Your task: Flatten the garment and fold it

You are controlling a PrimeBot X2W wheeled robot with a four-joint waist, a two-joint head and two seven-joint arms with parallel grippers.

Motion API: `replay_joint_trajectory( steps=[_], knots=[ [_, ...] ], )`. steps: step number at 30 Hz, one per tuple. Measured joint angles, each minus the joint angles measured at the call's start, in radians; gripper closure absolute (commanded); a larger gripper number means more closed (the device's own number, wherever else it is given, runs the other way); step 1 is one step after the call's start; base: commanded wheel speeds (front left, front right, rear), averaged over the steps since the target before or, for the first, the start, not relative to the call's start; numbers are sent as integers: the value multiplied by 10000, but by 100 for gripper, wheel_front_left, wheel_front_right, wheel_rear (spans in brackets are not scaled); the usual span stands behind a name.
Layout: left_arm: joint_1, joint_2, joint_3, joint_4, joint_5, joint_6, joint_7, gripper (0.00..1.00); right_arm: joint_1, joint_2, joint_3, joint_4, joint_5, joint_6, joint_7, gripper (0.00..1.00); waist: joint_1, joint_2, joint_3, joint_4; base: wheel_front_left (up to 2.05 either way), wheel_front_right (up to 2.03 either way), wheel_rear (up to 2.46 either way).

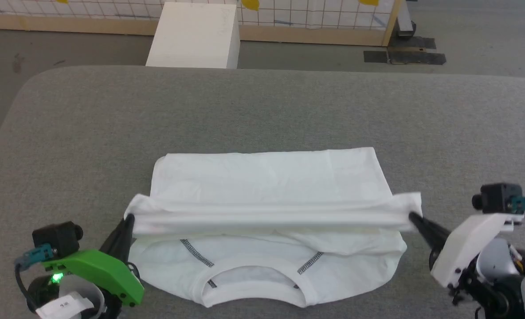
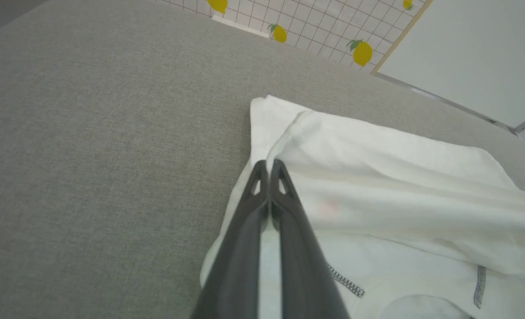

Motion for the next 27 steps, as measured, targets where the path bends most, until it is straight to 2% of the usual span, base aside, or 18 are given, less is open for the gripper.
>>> replay_joint_trajectory(
  steps=[5, 10, 16, 17, 18, 19, 23, 25, 27],
  knots=[
    [201, -92, -198, 307, -42, 226, 268, 100, 837, 169, -36, 100, 4, 0, 188, 100, 0, 0, -60, 193, 0, 0, 0],
    [421, -259, -414, 1028, -215, 462, 826, 100, 1294, 132, 395, 226, -309, 0, 247, 100, 0, 0, -118, 235, 0, 0, 0],
    [525, -487, -648, 1921, -545, 435, 1218, 100, 1593, -132, 911, 803, -901, 0, 397, 100, 0, 0, -242, 133, 0, 0, 0],
    [528, -531, -625, 2004, -606, 433, 1214, 94, 1638, -150, 884, 880, -978, 0, 410, 100, 0, 0, -265, 113, 0, 0, 0],
    [528, -564, -596, 2075, -648, 431, 1212, 56, 1663, -142, 838, 926, -1049, 0, 395, 76, 0, 0, -296, 94, 0, 0, 0],
    [528, -579, -579, 2134, -652, 435, 1212, 0, 1673, -138, 809, 957, -1080, 0, 374, 0, 0, 0, -335, 79, 0, 0, 0],
    [630, -562, -339, 2247, -865, 568, 1233, 0, 1771, -127, 652, 759, -1095, 0, 345, 0, 0, 0, -546, 24, 0, 0, 0],
    [793, -472, -109, 2171, -970, 767, 1262, 0, 1923, -134, 556, 380, -1037, 0, 349, 0, 0, 0, -666, 4, 0, 0, 0],
    [1093, -255, 173, 1954, -1060, 1145, 1302, 0, 2153, -121, 362, -174, -815, 0, 485, 0, 0, 0, -815, -15, 0, 0, 0]
  ],
)
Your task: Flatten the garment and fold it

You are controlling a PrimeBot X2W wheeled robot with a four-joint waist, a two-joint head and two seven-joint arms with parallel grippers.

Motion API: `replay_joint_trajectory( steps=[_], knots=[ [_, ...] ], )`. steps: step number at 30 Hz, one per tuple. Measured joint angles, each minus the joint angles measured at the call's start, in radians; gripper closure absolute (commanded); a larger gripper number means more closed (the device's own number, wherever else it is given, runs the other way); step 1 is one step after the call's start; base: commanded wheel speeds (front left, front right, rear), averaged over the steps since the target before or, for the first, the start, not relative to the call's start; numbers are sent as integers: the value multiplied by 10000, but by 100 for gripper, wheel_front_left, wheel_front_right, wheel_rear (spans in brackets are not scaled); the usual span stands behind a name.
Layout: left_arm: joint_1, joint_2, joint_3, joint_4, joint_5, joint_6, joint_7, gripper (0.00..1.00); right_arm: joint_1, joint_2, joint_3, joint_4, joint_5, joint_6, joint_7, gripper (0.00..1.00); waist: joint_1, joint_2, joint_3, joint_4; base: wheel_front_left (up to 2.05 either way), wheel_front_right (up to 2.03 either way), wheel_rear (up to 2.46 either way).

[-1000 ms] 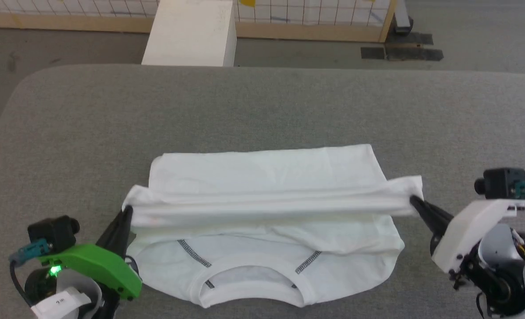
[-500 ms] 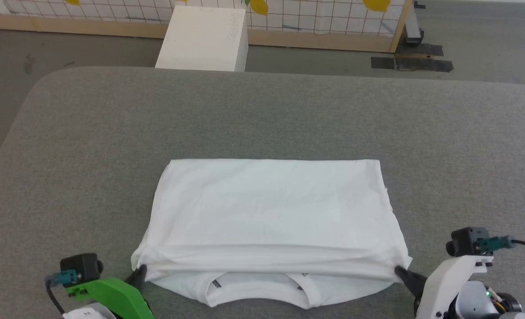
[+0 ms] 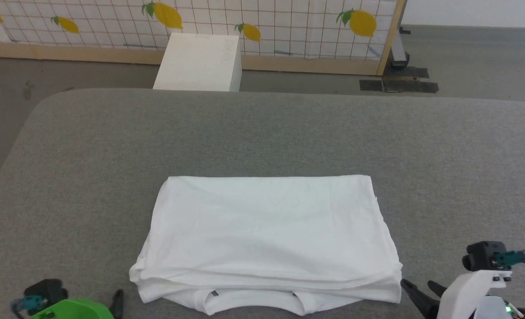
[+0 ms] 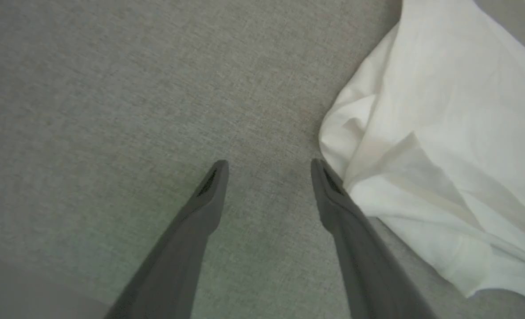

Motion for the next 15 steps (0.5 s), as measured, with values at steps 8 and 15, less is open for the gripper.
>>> replay_joint_trajectory(
  steps=[8, 15],
  knots=[
    [576, 826, 1212, -1987, 1091, 1112, -2056, 0, 158, 198, -1490, -2151, 69, 0, 328, 0, 0, 0, -369, -16, 0, 0, 0],
    [-484, 543, 817, -2821, 2926, 514, -4265, 0, -1646, 403, -1386, -1187, -771, 0, 884, 0, 0, 0, -23, 83, 0, 0, 0]
  ],
)
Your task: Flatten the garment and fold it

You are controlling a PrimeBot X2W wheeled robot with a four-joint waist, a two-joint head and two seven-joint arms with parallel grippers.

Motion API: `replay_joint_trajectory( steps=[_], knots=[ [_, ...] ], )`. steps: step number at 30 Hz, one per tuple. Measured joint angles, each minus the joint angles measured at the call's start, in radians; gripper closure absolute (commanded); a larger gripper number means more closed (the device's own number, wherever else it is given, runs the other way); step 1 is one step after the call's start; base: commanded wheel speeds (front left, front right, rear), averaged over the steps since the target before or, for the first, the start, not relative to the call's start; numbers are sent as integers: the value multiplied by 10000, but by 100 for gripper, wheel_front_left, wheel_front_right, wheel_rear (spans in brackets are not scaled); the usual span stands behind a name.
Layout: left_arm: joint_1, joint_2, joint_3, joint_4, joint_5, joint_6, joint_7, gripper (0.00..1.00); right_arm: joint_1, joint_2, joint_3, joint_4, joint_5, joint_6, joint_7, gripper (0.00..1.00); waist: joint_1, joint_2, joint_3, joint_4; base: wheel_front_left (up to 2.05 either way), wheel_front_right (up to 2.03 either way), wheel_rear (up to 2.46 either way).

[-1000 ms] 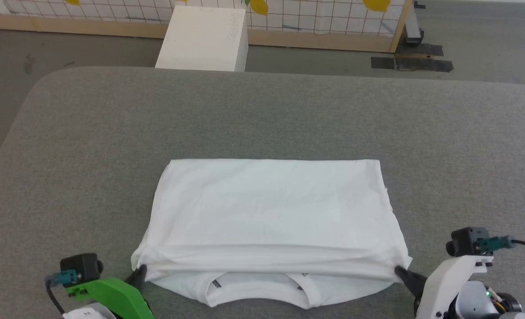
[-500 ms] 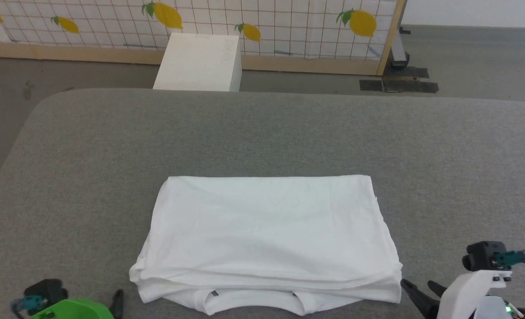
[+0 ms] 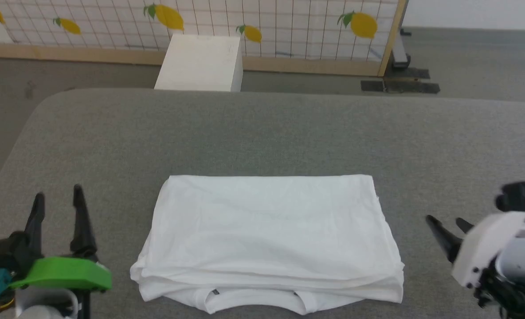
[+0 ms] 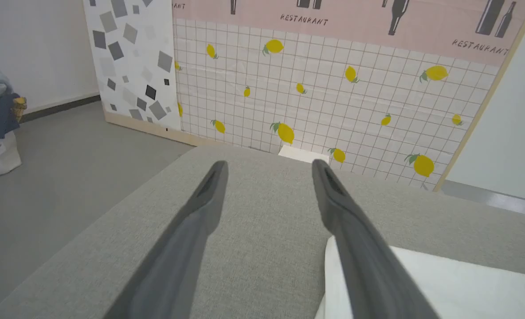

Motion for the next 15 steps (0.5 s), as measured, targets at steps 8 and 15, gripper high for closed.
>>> replay_joint_trajectory(
  steps=[8, 15],
  knots=[
    [-644, -1147, 171, -431, 2194, -976, -96, 0, -1854, -40, 1417, 2562, -1852, 0, 464, 0, 1, 0, 636, 140, 0, 0, 0],
    [-676, -1691, 293, -33, 2913, -1760, -96, 0, -2656, -157, 2399, 4554, -2623, 0, 276, 0, 1, 0, 1110, 303, 0, 0, 0]
  ],
)
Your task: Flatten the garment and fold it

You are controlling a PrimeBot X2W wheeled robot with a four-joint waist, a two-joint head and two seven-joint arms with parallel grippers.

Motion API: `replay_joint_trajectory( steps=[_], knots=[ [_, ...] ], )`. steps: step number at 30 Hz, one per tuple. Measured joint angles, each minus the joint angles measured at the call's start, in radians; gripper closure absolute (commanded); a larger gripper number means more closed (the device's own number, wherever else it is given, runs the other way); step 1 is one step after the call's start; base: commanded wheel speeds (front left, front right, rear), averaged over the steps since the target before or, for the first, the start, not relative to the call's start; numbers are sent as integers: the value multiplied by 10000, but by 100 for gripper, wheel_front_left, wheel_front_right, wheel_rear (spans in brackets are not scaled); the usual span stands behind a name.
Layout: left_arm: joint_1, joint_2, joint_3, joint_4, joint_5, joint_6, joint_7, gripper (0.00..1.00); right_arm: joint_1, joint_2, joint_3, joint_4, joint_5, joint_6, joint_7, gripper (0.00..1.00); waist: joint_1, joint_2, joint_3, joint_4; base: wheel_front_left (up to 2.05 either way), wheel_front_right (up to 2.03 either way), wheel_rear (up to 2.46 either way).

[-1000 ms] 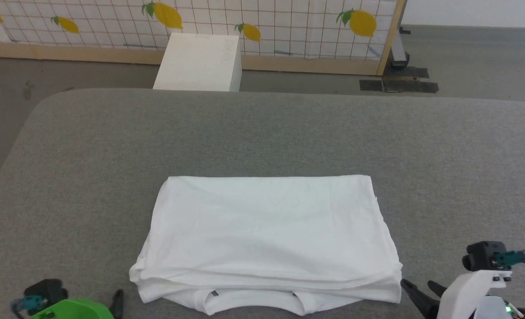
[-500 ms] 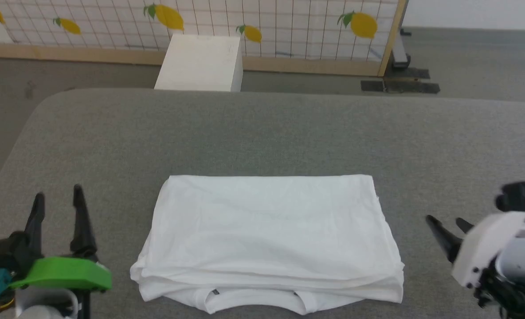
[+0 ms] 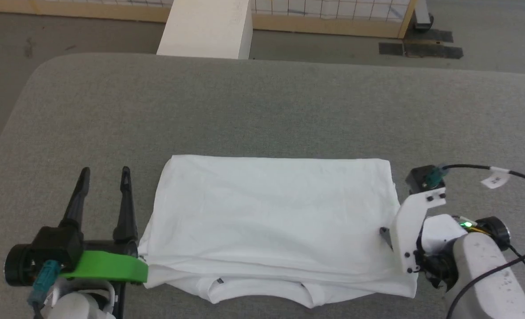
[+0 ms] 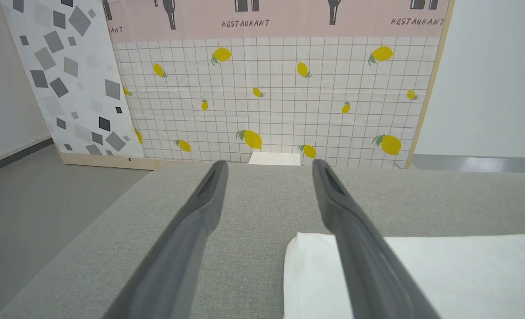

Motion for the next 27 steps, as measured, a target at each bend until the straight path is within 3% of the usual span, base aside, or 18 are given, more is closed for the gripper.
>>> replay_joint_trajectory(
  steps=[8, 9, 10, 11, 19, 27],
  knots=[
    [-111, -504, 155, 430, 374, -529, 2, 0, -526, -82, 531, 936, 219, -2, -324, 0, 0, 0, 305, 92, 0, 0, 0],
    [-122, -533, 213, 460, 378, -591, 2, 0, -563, -86, 523, 1012, 416, -4, -430, 37, -1, 0, 317, 77, 0, 0, 0],
    [-141, -564, 270, 491, 401, -642, 2, 0, -582, -84, 506, 1068, 614, -4, -525, 82, 0, 0, 316, 60, 0, 0, 0],
    [-156, -606, 336, 514, 426, -688, 2, 0, -594, -123, 537, 1106, 721, -2, -656, 100, 0, 0, 306, 42, 0, 0, 0],
    [-212, -871, 788, 608, 602, -949, 2, 0, -570, -491, -203, 1218, 1446, 10, -1035, 100, 0, 0, 44, -65, 0, 0, 0],
    [-149, -1074, 1103, 552, 888, -1137, 2, 0, 5, -1908, -2119, 742, 813, 6, -640, 100, 0, 0, -105, -154, 0, 0, 0]
  ],
)
